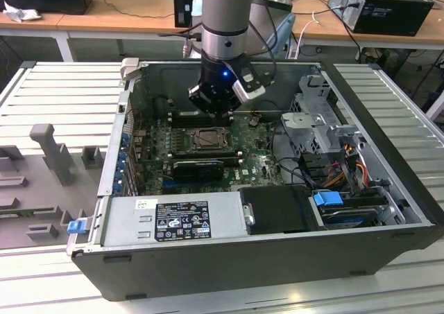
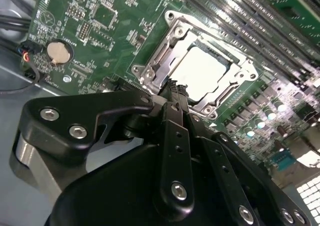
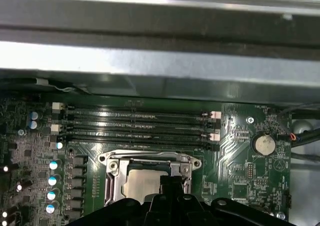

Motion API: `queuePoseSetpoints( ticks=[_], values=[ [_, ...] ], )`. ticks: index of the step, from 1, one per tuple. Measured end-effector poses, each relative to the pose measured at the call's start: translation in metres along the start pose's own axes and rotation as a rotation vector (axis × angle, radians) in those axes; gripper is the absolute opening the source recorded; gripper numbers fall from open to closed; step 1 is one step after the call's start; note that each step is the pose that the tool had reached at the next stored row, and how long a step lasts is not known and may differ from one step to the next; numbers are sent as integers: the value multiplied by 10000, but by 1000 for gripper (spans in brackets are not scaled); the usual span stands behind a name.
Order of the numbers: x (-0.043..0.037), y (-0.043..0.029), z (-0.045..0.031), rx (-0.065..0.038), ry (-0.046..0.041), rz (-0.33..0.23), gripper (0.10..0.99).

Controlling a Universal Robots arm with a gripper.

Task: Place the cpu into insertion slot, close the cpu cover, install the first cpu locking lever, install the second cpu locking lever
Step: 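Install the second cpu locking lever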

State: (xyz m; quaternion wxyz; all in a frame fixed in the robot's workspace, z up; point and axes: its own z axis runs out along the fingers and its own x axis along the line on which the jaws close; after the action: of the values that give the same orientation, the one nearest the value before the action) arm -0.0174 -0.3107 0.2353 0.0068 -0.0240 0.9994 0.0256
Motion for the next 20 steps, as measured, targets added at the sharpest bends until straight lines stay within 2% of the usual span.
queuePoseSetpoints(
  ticks=[6, 12, 17, 18, 20],
  values=[
    [3, -60, -3, 0, 0, 0, 106],
    [7, -150, 3, 0, 2, 1, 106],
    [10, -187, -2, 2, 3, 2, 106],
    [9, -188, -9, 3, 3, 1, 106],
    [8, -188, -73, 3, 2, 1, 106]
  ],
)
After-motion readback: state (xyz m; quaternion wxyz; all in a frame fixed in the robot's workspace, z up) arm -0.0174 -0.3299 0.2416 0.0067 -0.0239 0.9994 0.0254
